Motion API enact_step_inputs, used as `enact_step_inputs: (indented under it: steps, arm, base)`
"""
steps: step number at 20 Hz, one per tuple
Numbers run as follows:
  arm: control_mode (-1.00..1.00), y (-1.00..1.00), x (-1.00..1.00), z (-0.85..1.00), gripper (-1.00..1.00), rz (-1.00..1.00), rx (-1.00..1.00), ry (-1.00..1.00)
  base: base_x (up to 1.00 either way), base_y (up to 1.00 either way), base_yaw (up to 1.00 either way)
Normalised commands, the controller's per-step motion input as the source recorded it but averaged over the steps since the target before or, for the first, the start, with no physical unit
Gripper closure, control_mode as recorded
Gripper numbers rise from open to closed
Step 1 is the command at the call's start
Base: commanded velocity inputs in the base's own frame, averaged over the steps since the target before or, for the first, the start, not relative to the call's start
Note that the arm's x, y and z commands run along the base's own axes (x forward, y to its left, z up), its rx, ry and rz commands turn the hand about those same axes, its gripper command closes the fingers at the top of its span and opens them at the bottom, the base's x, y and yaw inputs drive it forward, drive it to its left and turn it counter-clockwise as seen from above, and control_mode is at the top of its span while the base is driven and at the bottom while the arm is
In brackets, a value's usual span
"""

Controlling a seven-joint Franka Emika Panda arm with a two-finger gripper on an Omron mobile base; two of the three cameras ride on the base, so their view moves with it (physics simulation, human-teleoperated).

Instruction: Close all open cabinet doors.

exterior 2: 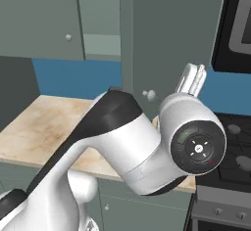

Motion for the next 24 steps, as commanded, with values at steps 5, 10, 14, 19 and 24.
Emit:
enact_step_inputs:
  steps: [5, 10, 14, 19, 24]
  arm:
    - [-1.00, 0.00, 0.20, -0.01, -1.00, 0.15, 0.07, -0.02]
    - [-1.00, 0.00, 0.13, -0.06, -1.00, 0.16, 0.08, -0.02]
    - [-1.00, 0.03, 0.15, -0.06, -1.00, 0.21, 0.09, 0.00]
    - [-1.00, 0.14, 0.09, -0.01, -1.00, 0.22, 0.08, -0.03]
    - [-1.00, 0.28, 0.11, 0.00, -1.00, 0.23, 0.05, -0.05]
  base:
    - [0.00, 0.00, 0.00]
    - [0.00, 0.00, 0.00]
    - [0.00, 0.00, 0.00]
    - [0.00, 0.00, 0.00]
    - [0.00, 0.00, 0.00]
